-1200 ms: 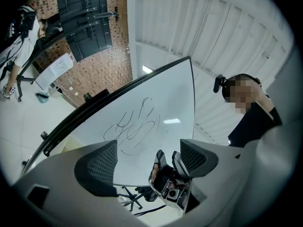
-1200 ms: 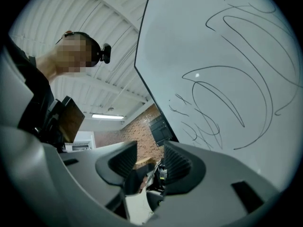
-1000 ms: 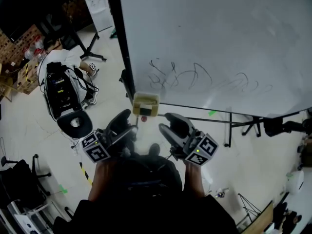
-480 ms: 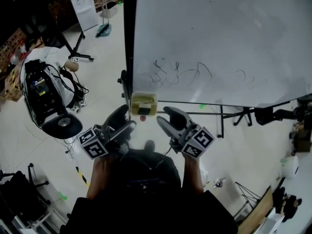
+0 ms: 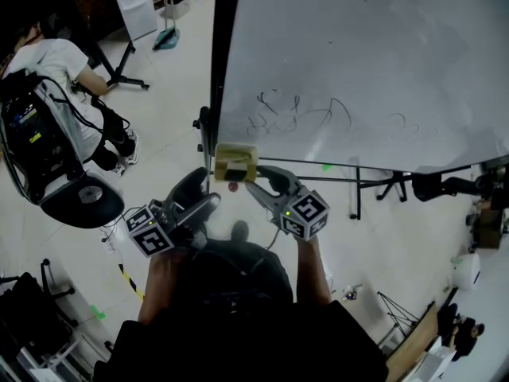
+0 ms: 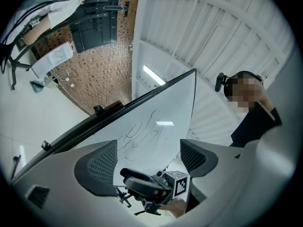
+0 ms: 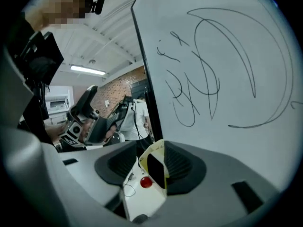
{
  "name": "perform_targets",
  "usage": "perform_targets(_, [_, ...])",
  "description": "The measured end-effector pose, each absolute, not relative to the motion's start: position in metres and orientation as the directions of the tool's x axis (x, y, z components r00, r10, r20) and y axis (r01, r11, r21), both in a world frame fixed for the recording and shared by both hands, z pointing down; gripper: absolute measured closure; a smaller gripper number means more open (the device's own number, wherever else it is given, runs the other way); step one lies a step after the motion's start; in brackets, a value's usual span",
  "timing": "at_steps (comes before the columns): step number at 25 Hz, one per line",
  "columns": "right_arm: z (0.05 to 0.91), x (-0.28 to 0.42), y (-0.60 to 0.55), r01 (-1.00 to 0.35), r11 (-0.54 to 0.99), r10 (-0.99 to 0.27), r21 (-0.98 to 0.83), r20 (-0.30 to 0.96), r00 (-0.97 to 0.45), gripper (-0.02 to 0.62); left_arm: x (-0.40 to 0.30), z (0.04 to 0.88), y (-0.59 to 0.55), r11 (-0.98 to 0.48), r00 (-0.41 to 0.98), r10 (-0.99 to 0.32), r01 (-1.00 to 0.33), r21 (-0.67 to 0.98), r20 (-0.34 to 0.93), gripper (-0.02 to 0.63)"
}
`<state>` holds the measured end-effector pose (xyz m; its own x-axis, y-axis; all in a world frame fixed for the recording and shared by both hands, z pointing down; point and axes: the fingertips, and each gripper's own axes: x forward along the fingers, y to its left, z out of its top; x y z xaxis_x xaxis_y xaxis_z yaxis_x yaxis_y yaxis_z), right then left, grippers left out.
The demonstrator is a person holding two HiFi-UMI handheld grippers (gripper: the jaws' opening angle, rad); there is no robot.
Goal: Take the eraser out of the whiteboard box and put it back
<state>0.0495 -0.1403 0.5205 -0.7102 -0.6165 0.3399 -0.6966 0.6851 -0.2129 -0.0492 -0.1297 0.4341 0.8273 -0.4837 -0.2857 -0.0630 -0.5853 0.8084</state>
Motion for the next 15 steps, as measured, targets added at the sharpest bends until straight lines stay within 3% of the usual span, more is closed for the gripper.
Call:
perform_targets(6, [0.548, 0.043, -0.158, -0.687, 0.724, -0.589, -0.063, 0.464, -0.662, 0.388, -0.054, 0.441, -0.132, -0.577, 0.826, -0.496, -0.083, 0.813, -0.268, 0.198])
perform_targets(15, [0.57, 0.032, -0.165, -0.631, 0.776, -0.537, -0.01, 0.515, -0.668, 0.388, -0.061, 0.441, -0.136, -0.576, 0.816, -0.515, -0.102, 0.811, -0.263, 0.198])
